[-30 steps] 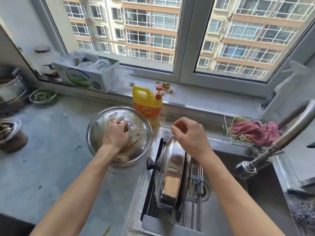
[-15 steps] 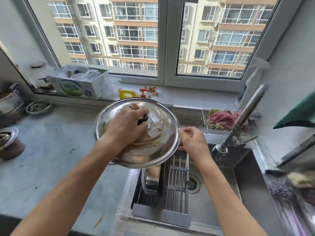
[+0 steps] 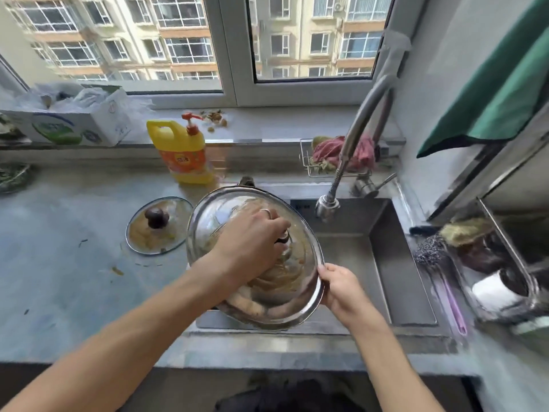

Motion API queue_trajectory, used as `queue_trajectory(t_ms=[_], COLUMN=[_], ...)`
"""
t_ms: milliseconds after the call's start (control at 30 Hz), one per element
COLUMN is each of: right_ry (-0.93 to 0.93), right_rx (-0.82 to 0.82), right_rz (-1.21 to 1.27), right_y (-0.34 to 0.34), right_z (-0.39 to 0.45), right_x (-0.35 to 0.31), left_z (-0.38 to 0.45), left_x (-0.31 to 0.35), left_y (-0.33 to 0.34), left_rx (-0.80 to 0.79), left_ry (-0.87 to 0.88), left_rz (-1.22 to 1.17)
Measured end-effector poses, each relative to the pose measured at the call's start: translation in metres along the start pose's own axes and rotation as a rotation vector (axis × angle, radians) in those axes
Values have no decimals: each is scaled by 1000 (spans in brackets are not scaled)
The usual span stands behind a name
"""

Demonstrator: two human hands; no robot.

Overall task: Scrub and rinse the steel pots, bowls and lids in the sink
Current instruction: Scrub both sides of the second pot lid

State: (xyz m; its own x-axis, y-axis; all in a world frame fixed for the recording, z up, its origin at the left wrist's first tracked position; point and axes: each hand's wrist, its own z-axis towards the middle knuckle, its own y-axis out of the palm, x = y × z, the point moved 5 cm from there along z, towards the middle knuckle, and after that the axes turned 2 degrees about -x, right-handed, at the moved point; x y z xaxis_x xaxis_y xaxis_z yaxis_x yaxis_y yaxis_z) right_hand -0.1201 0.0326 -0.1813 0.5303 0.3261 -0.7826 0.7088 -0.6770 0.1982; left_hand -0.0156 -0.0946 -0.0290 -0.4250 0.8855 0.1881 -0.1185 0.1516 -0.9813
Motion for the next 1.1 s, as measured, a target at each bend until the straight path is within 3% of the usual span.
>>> queue_trajectory(t_ms=[167, 267, 367, 467, 567, 633, 667, 767, 867, 1100], right_ry=[71, 86, 88, 90, 172, 191, 166, -7, -136, -87], right_rx=[143, 274, 348, 360, 399, 370, 370, 608, 722, 739], right_rz=[117, 191, 268, 322, 295, 71, -179, -859, -1092, -1361], right_y=[-61, -100, -135, -149, -165, -178, -184, -215, -235, -261], right_z=[2, 6, 10, 13, 16, 18, 16, -2, -4, 28], right_x=[30, 40, 49, 52, 55, 52, 45, 9, -14, -17], left_z=[9, 3, -7, -11, 0, 12, 16, 27, 38, 60], left_x=[43, 54, 49, 32, 39, 49, 51, 64, 80, 113], left_y=[42, 59, 84, 129, 161, 170, 171, 180, 186, 180], left_rx=[-50, 105, 278, 132, 31, 109, 137, 132, 95, 8], left_ry=[49, -5, -288, -692, -920, -993, -1022, -1040, -1001, -941], left_rz=[-22, -161, -313, -750, -1263, -1383, -1400, -1430, -1434, -1420])
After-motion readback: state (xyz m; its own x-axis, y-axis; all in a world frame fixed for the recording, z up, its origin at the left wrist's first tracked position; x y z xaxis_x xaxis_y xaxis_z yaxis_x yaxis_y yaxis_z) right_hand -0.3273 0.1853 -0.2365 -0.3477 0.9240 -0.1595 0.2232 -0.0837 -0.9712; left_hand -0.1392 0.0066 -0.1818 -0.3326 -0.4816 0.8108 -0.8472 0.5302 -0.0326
